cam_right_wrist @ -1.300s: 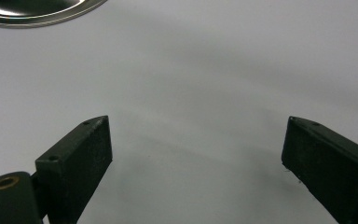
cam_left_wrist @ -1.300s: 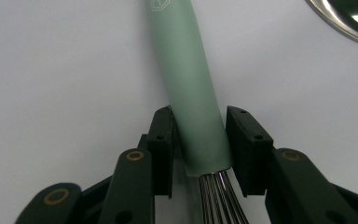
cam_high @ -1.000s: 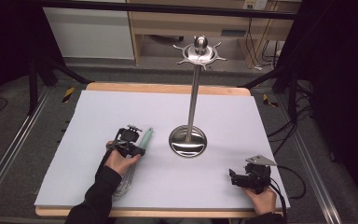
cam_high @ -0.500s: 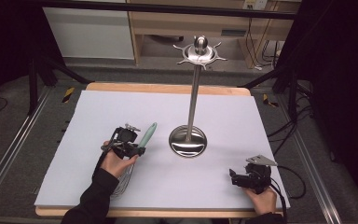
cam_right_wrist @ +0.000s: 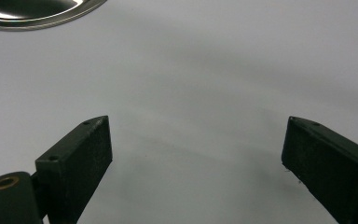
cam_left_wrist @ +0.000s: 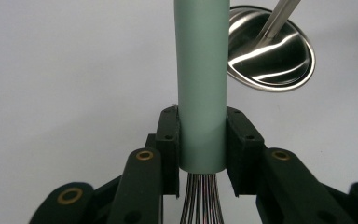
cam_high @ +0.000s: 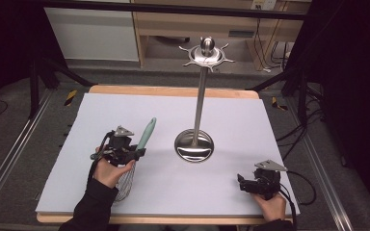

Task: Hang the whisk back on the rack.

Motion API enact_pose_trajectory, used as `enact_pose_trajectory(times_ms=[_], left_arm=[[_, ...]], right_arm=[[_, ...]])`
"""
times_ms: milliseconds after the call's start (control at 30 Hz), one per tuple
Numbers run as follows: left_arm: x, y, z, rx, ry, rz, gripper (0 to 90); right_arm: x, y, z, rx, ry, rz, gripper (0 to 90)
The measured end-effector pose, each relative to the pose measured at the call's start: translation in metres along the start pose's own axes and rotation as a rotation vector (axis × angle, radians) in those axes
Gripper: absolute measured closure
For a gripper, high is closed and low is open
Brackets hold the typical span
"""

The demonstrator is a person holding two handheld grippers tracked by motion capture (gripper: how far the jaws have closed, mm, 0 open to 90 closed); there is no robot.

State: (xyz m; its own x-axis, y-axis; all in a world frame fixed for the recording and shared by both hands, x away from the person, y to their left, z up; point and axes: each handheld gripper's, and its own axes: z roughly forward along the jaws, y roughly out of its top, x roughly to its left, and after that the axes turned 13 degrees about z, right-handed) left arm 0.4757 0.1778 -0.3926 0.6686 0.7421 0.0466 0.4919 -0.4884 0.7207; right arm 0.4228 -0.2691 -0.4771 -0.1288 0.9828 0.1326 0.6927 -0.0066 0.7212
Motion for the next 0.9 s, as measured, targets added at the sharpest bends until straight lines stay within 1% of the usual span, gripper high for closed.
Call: enact_pose_trajectory(times_ms=[33,67,100,133,167,200,233,267,333,367,400,467,567,600,700,800,833,900], left_arm=[[0.001,-0.001,-0.005,-0.026,-0.002,-0.006,68.9],[0.001,-0.001,-0.005,-0.026,-0.002,-0.006,68.9],[0.002,-0.003,-0.010,-0.046,-0.002,-0.010,68.9],[0.002,-0.003,-0.010,-0.046,-0.002,-0.010,68.9],[0.003,-0.005,-0.014,-0.065,-0.001,-0.014,68.9],[0.003,-0.005,-0.014,-0.065,-0.001,-0.014,68.9],[0.003,-0.007,-0.019,-0.083,0.001,-0.012,68.9],[0.003,-0.007,-0.019,-0.083,0.001,-0.012,68.9],[0.004,-0.009,-0.025,-0.108,0.002,-0.013,68.9],[0.004,-0.009,-0.025,-0.108,0.002,-0.013,68.9],[0.004,-0.008,-0.028,-0.123,0.012,-0.011,68.9],[0.004,-0.007,-0.031,-0.138,0.011,-0.009,68.9],[0.003,-0.005,-0.036,-0.165,0.021,-0.003,68.9],[0.003,-0.005,-0.036,-0.165,0.021,-0.003,68.9],[0.002,-0.001,-0.043,-0.202,0.036,0.007,68.9],[0.002,0.002,-0.046,-0.211,0.036,0.015,68.9],[0.002,0.006,-0.048,-0.225,0.035,0.017,68.9],[0.001,0.009,-0.051,-0.234,0.038,0.025,68.9]], right_arm=[[0.000,0.000,0.000,-0.001,0.000,-0.002,9.0],[0.000,0.000,0.000,-0.001,0.000,-0.002,9.0],[0.000,0.000,0.000,-0.001,0.000,-0.002,9.0],[0.000,0.000,0.000,-0.001,0.000,-0.002,9.0],[0.000,0.000,0.000,-0.001,0.000,-0.002,9.0],[0.000,0.000,0.000,-0.001,0.000,-0.002,9.0],[0.000,0.000,0.000,0.000,0.000,-0.002,9.0],[0.000,0.000,0.000,0.000,0.000,-0.002,9.0],[0.000,0.000,0.000,0.001,0.000,-0.001,9.0],[0.000,0.000,0.000,0.001,-0.001,-0.002,9.0],[0.000,0.000,0.000,0.002,0.000,0.000,9.0],[0.000,0.000,0.000,0.001,-0.001,0.000,9.0],[0.000,0.000,0.000,0.001,-0.001,0.002,9.0],[0.000,0.000,0.000,0.001,-0.001,0.002,9.0],[0.000,0.000,0.000,0.000,-0.001,0.001,9.0],[0.000,0.000,0.000,-0.001,-0.001,0.000,9.0],[0.000,0.000,0.000,0.000,-0.001,0.001,9.0],[0.000,0.000,0.000,-0.002,0.001,0.001,9.0]])
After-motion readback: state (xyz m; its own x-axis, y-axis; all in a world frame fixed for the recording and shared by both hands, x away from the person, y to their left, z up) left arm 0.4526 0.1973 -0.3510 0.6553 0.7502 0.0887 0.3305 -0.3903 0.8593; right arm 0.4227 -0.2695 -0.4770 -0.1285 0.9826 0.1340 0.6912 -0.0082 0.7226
